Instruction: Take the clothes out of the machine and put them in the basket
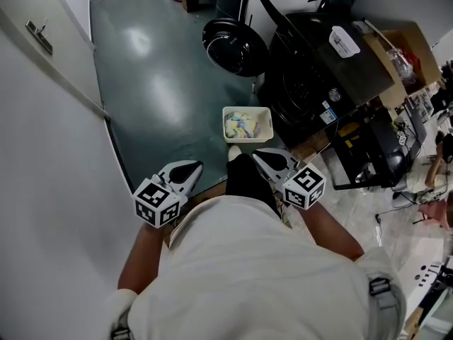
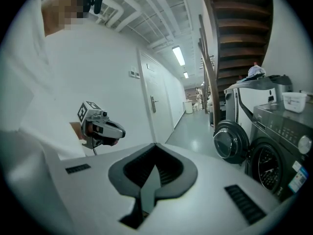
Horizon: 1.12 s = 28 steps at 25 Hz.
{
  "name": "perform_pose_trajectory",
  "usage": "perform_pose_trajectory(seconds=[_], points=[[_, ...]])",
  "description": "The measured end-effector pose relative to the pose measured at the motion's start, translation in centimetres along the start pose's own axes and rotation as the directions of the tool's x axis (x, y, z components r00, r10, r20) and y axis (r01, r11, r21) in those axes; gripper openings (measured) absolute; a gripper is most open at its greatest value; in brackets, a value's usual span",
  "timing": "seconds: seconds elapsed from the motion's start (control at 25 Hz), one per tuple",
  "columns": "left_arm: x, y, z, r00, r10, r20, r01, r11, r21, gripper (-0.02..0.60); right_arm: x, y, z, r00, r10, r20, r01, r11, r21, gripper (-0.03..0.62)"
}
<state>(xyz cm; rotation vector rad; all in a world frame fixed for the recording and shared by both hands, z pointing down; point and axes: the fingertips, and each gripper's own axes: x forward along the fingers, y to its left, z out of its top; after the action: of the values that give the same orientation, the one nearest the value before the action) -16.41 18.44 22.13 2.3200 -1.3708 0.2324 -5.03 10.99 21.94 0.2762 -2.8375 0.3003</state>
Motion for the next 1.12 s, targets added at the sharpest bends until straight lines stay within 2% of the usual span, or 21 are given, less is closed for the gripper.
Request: perform_pose_trajectory(seconds=[0.36,1.12], points=[[0.3,-0.1,-0.3,1.000,-0.016,-0.007,0.016,1.000,0.005,-0.005,-0.2,0.2,-0.3,1.000,-0.014,0.008,0.014,1.000,0.004,0.004],[0.4,1.1,0.1,1.000,-0.010,0.002,0.010,1.000,-0.007,-0.005,1.8,-0.3,0.5,1.000,0.013,-0.010,-0.013,1.000,-0.020,0.003]])
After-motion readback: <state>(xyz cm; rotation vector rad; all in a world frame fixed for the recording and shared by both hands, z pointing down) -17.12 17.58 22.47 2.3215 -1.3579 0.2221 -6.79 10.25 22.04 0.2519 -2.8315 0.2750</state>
